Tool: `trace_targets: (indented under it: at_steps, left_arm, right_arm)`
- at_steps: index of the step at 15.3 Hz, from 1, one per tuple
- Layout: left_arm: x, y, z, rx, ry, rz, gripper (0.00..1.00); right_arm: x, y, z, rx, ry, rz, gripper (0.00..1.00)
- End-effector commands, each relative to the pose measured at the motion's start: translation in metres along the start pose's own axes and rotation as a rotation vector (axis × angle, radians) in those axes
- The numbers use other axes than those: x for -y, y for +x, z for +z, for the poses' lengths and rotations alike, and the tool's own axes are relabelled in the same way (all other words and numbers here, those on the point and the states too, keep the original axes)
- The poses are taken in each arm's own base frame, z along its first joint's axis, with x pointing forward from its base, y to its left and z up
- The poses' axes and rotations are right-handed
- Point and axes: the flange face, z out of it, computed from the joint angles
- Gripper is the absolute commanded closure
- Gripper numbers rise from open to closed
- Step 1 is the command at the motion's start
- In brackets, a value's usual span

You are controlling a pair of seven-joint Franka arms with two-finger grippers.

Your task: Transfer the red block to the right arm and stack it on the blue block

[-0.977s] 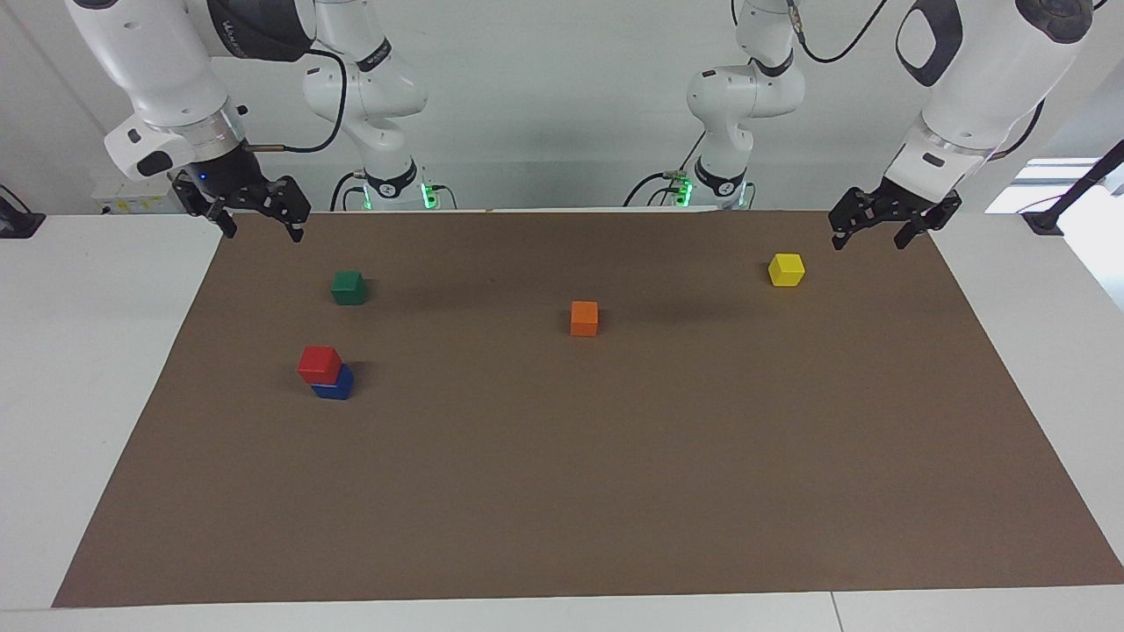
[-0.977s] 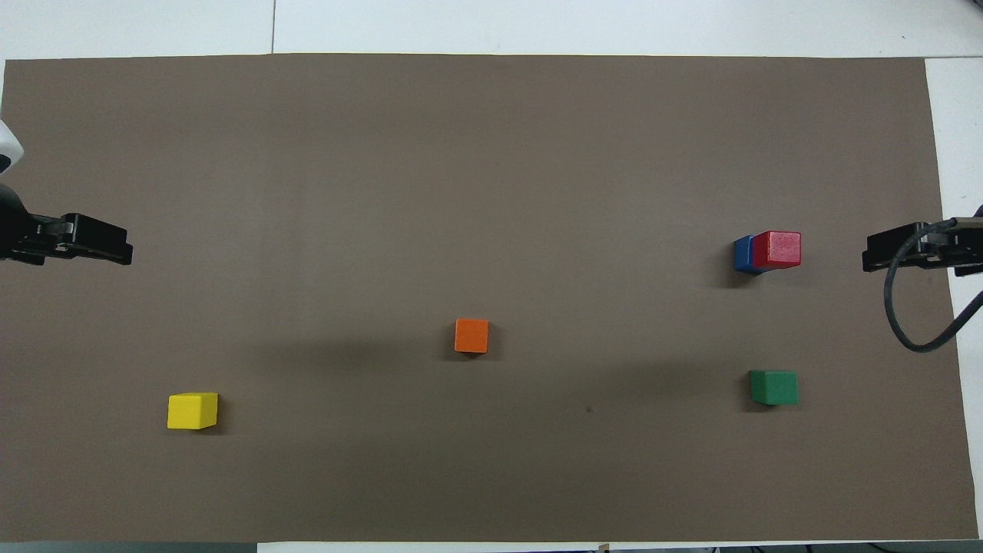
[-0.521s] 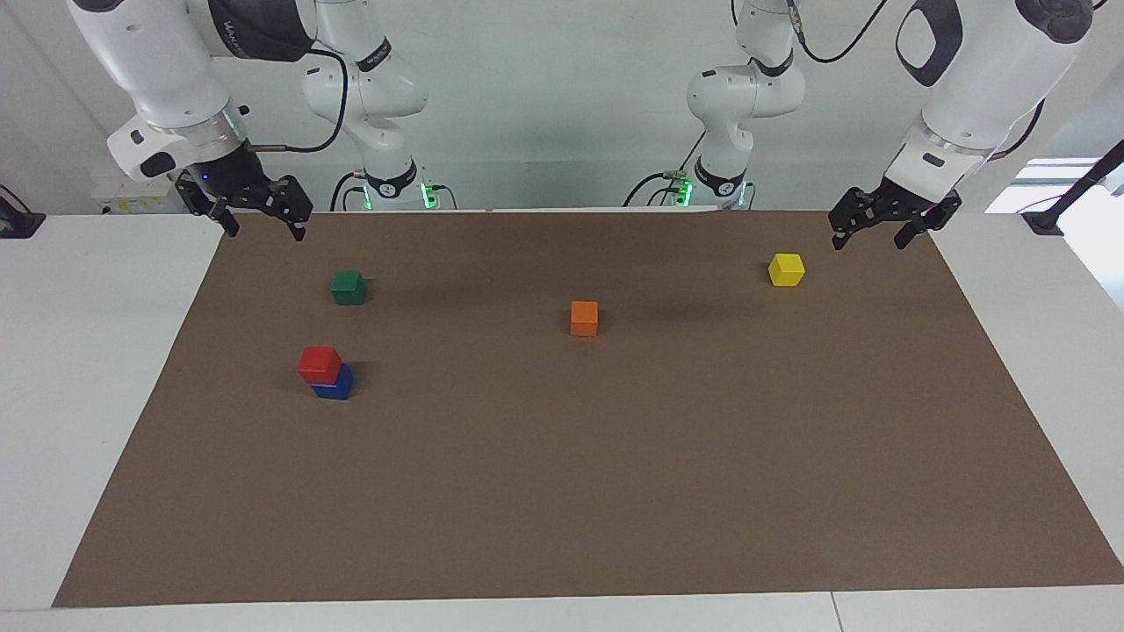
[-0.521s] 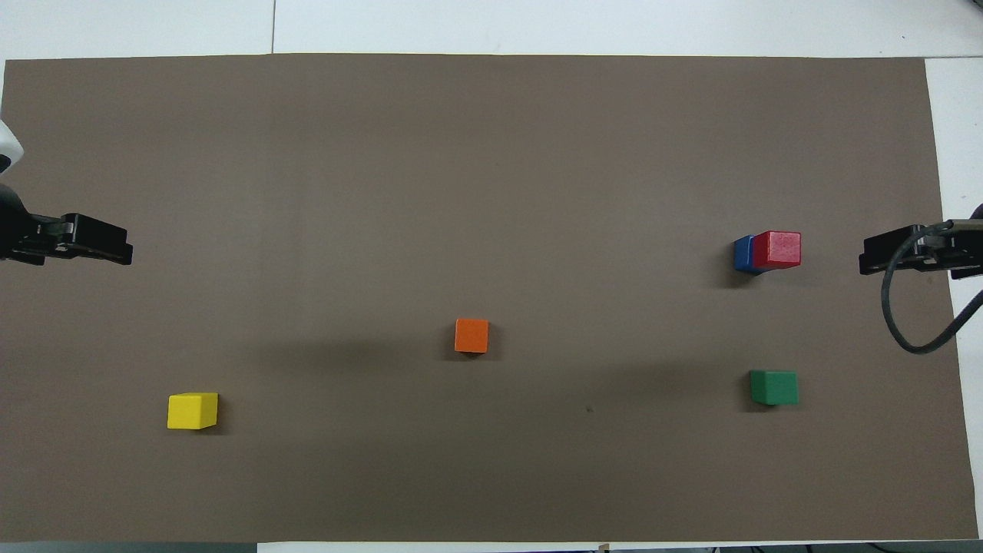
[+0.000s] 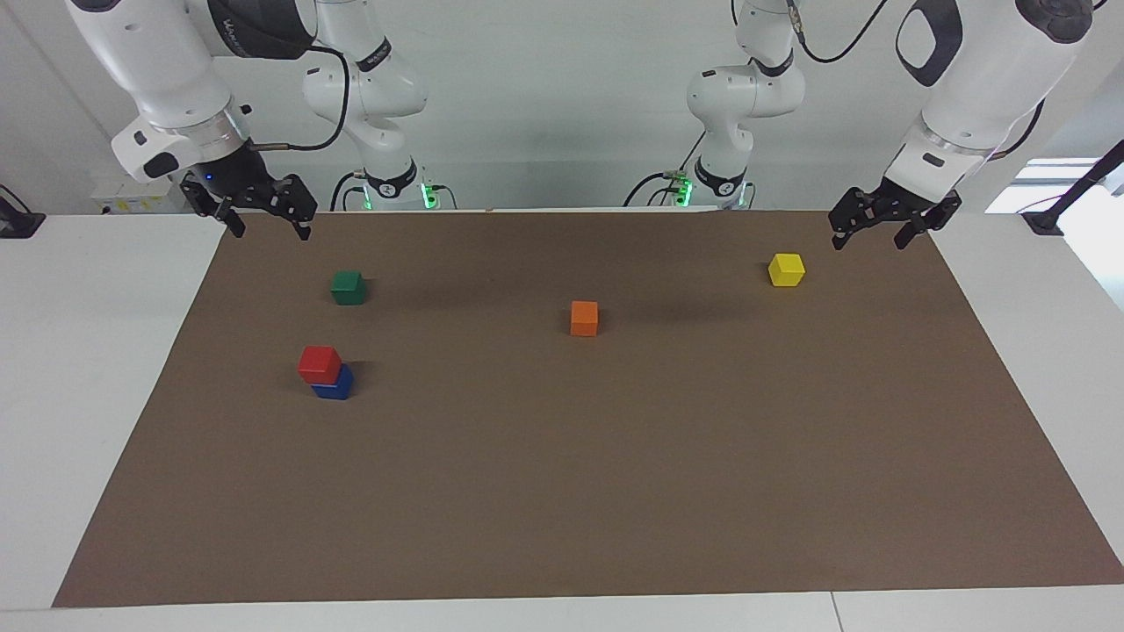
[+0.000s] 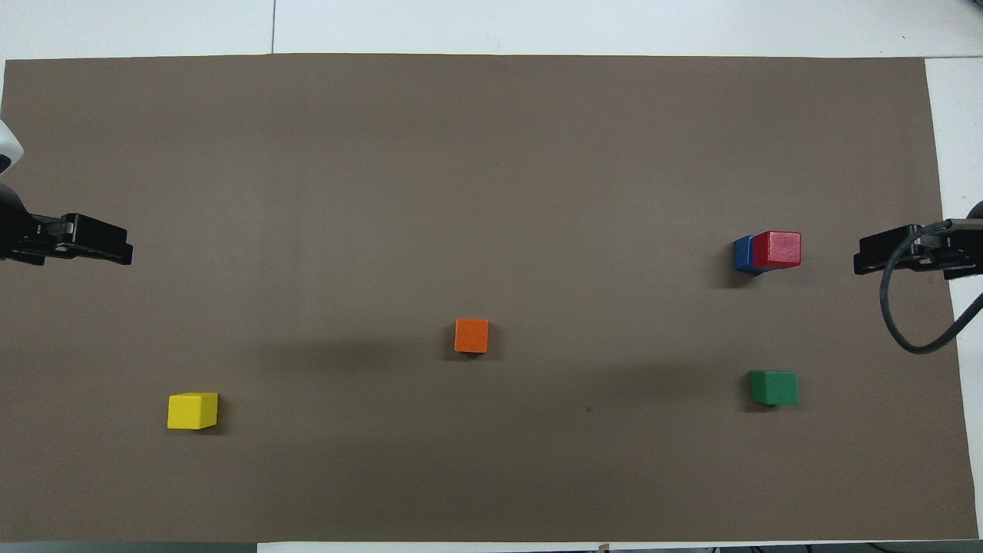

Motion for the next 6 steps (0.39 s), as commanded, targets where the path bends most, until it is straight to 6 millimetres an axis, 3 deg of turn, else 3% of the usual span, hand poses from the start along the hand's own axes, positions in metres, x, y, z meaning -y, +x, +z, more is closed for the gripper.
trace_targets:
  at_steps: [1,6]
  left_arm:
    - [0.0028,-0.0060,-0.0018,-0.001,0.022,0.004,0.00]
    - [0.0027,-0.0060,-0.0018,-0.001,0.021,0.004,0.00]
  right_arm:
    - [-0.0018,-0.0029,-0.0006,0.005,0.021,-0.010,0.00]
    - [-0.0026,-0.0022,-0.0004,0.001,0.021,-0.009,0.00]
